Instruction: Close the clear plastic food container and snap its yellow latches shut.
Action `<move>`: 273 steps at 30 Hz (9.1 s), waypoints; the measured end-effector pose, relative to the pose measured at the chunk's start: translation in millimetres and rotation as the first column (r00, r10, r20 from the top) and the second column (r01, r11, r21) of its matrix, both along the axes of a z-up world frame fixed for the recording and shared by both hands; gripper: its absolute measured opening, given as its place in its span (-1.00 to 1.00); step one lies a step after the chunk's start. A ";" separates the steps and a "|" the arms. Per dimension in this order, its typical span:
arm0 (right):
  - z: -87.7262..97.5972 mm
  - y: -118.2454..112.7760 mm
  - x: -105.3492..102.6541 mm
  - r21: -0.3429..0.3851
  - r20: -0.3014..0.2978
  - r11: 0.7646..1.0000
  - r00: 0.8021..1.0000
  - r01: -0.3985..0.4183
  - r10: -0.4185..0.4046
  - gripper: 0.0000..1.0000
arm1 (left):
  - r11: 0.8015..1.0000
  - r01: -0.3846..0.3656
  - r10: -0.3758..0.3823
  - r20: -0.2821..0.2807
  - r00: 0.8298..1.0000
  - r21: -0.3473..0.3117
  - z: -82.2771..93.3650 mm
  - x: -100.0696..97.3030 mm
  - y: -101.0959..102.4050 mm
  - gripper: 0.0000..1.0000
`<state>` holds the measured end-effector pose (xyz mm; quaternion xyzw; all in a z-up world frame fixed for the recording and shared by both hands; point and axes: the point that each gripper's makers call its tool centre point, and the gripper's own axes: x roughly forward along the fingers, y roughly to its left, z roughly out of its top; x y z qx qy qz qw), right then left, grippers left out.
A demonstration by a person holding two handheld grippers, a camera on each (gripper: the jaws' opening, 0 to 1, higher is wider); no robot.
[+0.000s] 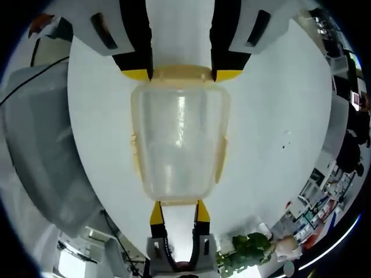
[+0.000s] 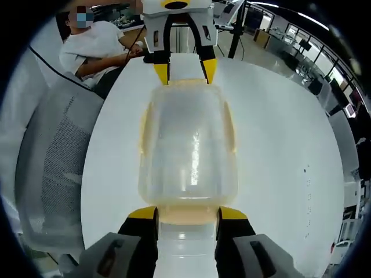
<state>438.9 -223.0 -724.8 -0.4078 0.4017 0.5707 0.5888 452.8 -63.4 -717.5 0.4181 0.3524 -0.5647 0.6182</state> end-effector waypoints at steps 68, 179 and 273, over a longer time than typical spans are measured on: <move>-20.5 -72.9 2.2 -0.035 -0.041 0.999 0.999 0.028 -0.030 -0.29 | 0.999 0.009 -0.010 -0.021 1.000 -0.050 -21.0 0.1 -71.3 -0.26; -15.3 -57.9 13.4 0.061 -0.273 0.570 0.563 0.819 -0.780 -0.08 | 0.451 -0.890 0.732 -0.543 0.411 -0.065 -20.7 -4.9 -81.6 -0.26; -5.3 -62.2 5.4 0.047 -0.158 0.795 0.790 0.605 -0.592 -0.12 | 0.793 -0.590 0.527 -0.317 0.789 -0.150 7.9 3.9 -88.7 -0.19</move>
